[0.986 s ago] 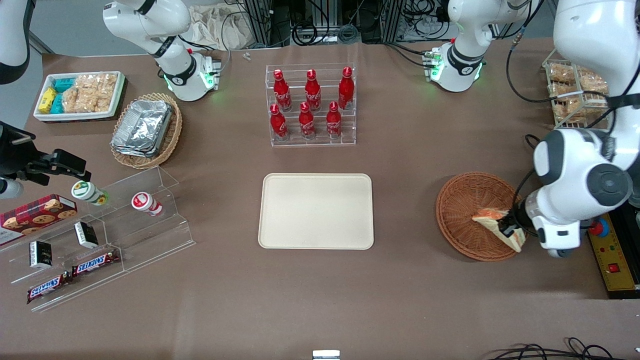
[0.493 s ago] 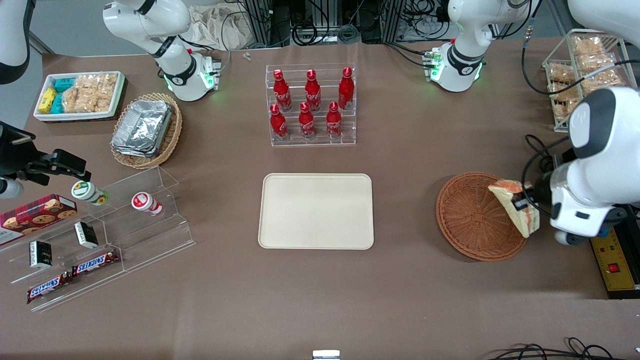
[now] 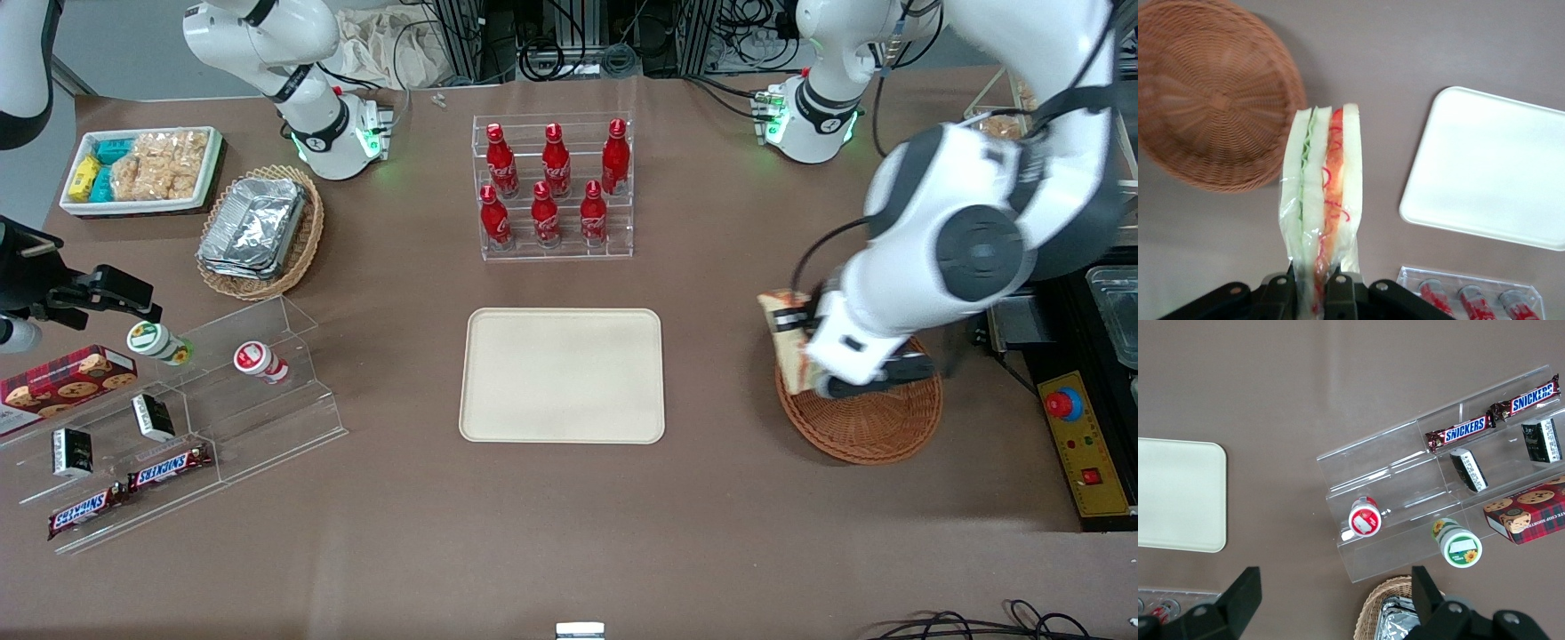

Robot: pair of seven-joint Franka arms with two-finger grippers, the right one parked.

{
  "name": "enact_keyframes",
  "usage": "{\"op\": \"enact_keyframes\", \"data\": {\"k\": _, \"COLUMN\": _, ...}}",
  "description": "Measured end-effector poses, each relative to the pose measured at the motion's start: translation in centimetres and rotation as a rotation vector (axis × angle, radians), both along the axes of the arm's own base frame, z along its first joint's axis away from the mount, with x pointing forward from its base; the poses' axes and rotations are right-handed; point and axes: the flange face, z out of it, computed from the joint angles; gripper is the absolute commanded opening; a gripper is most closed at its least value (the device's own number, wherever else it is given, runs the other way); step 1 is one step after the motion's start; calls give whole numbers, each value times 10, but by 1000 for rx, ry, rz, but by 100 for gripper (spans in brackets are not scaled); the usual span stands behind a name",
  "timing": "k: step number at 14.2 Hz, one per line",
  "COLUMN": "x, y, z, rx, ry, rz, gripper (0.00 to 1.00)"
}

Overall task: Place sandwich from basket to tray
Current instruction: 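Carry the sandwich over the cream tray and lower it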

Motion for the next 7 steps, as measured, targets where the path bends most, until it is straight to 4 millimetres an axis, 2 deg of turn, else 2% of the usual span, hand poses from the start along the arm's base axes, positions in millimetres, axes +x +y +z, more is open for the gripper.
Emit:
{"op": "enact_keyframes", "data": {"k": 3, "x": -12, "y": -63, "z": -60, "rx": -22, "ry": 21, "rz": -77, "gripper": 0}}
{"op": "enact_keyframes", "data": {"k": 7, "x": -25, "y": -124, "z": -129, "rx": -64, "ry": 29, "rz": -150, "gripper": 0}}
